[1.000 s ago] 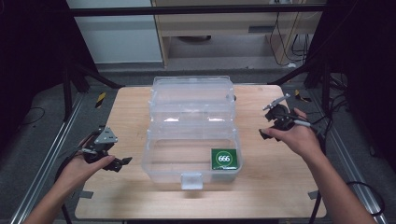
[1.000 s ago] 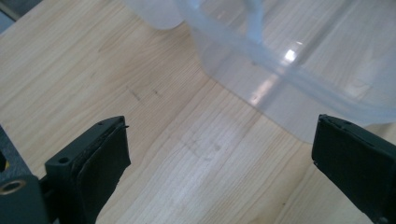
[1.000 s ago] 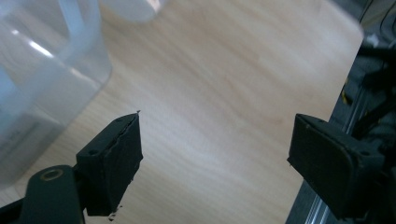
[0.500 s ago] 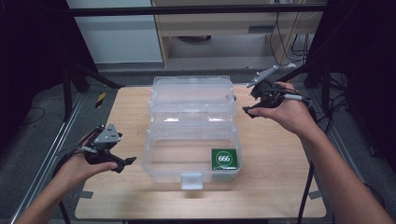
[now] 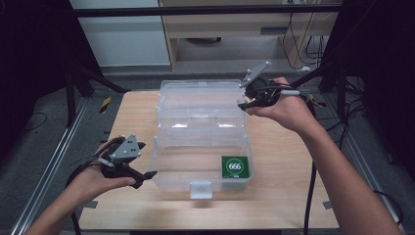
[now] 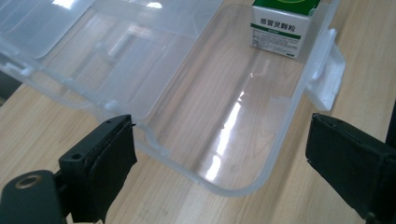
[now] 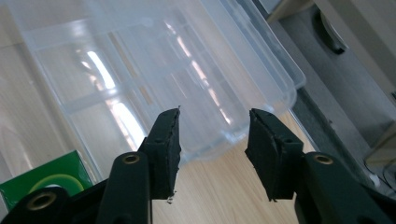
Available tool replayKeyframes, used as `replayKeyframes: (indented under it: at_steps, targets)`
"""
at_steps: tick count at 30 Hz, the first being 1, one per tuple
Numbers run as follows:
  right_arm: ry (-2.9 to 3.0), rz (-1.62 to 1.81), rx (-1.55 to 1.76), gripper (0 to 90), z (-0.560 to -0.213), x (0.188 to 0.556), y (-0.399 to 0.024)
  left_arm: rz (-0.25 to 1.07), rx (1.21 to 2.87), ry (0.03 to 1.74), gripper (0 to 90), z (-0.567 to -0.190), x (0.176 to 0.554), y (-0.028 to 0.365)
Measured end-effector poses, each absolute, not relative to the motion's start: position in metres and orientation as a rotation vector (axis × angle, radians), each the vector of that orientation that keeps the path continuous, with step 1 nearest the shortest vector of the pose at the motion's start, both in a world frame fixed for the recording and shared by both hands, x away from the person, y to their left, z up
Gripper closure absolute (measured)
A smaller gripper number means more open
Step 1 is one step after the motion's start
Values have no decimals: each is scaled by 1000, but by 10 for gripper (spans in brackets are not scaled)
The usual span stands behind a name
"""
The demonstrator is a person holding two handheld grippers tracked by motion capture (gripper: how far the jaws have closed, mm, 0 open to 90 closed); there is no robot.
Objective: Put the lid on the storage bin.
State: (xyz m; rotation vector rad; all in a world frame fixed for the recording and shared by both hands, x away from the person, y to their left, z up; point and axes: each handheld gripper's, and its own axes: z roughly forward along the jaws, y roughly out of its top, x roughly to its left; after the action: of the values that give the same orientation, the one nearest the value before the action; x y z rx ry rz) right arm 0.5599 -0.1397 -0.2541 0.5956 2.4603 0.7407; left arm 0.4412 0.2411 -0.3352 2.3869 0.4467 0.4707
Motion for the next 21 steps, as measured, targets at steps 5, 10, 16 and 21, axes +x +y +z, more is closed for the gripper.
replayKeyframes:
  at_steps: [5,10,16,21]
  targets:
    - [2514,737,512,605,-267,567,-123,442,2391,403,116,-337,444,225]
    - [2564,695,455,622,-280,574,-110,404,2417,374,132,-344,448,211]
    - [2591,681,440,627,-287,582,-102,363,2441,366,114,-357,454,201]
    - [2618,665,411,630,-294,588,-97,336,2468,367,103,-366,456,198]
